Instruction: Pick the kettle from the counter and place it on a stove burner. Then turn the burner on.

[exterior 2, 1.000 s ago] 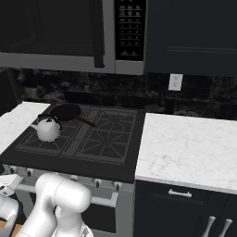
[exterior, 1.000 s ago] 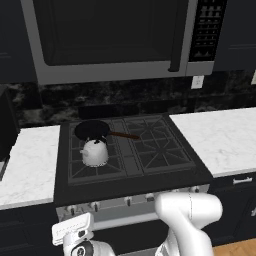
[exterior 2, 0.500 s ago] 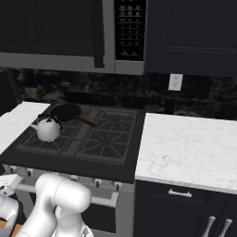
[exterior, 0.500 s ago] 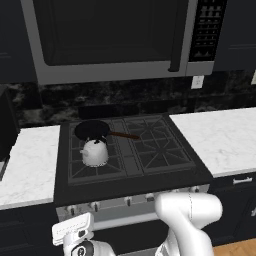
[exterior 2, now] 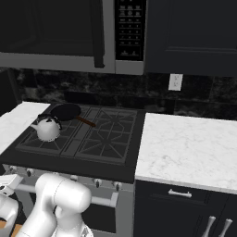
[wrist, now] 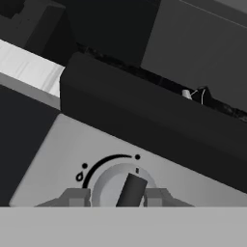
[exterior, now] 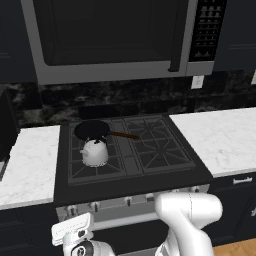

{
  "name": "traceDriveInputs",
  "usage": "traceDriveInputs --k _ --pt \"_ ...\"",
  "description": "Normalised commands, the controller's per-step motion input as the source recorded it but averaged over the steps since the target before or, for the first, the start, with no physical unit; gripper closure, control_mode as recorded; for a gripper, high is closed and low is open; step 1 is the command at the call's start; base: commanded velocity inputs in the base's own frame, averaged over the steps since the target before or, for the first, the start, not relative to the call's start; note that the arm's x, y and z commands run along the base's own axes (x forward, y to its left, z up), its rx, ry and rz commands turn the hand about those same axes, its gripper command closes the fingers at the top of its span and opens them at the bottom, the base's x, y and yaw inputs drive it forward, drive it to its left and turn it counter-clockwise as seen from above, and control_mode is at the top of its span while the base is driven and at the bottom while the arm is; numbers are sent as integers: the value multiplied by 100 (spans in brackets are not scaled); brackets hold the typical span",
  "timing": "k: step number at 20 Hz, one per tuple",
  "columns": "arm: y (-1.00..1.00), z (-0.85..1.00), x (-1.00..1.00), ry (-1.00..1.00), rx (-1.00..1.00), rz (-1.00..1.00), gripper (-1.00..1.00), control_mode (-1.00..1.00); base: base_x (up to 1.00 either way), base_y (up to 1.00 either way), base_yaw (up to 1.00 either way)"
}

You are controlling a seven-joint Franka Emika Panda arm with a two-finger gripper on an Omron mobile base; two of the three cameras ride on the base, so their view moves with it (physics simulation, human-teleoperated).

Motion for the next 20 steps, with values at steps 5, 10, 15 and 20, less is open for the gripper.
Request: traceDriveInputs --k 5,10,15,20 --pt "4 -2 0 0 -15 0 100 -100 0 0 0" --pt "20 -12 0 6 -32 0 100 -100 0 0 0" --pt "27 -22 0 14 -41 0 100 -100 0 0 0" --pt "29 -20 0 24 -45 1 100 -100 0 0 0"
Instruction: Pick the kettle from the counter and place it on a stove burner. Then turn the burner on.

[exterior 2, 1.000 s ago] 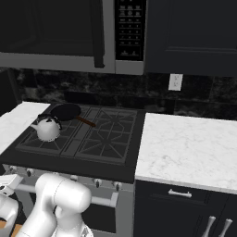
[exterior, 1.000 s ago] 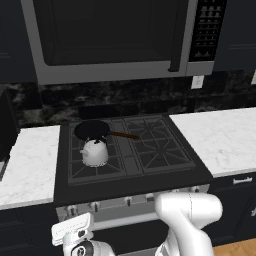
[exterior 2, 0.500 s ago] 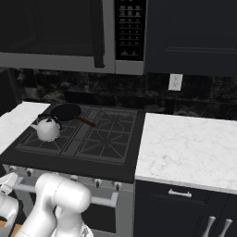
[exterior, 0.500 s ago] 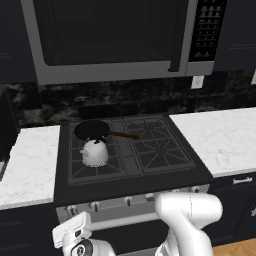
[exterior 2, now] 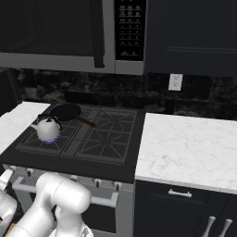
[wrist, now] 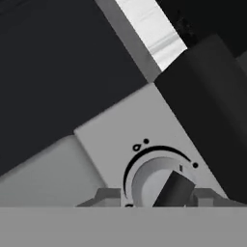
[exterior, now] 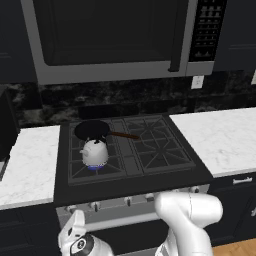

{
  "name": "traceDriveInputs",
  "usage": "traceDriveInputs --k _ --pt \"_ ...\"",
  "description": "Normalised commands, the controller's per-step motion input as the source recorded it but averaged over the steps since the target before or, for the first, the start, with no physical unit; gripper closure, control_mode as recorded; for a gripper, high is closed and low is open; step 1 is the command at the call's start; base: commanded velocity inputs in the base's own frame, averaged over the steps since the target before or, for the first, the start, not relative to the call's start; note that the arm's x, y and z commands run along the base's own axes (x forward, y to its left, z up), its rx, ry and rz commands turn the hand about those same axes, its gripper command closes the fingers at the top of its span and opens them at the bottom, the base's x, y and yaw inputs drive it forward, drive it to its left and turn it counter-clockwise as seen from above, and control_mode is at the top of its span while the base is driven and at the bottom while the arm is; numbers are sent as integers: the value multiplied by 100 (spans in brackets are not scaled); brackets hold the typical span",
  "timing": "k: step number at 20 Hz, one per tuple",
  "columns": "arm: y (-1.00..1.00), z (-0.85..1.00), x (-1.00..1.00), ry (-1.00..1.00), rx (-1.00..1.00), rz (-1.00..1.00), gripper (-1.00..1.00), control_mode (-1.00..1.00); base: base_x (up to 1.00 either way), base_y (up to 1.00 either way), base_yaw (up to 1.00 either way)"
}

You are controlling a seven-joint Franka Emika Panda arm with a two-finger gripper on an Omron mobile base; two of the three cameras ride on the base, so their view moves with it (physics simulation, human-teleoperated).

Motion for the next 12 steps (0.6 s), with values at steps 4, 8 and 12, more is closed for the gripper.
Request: traceDriveInputs --k 4,8,12 --pt "33 -20 0 25 -48 1 100 -100 0 0 0" --pt "41 -26 0 25 -52 0 100 -100 0 0 0" --pt "42 -25 0 17 -55 0 100 -100 0 0 0"
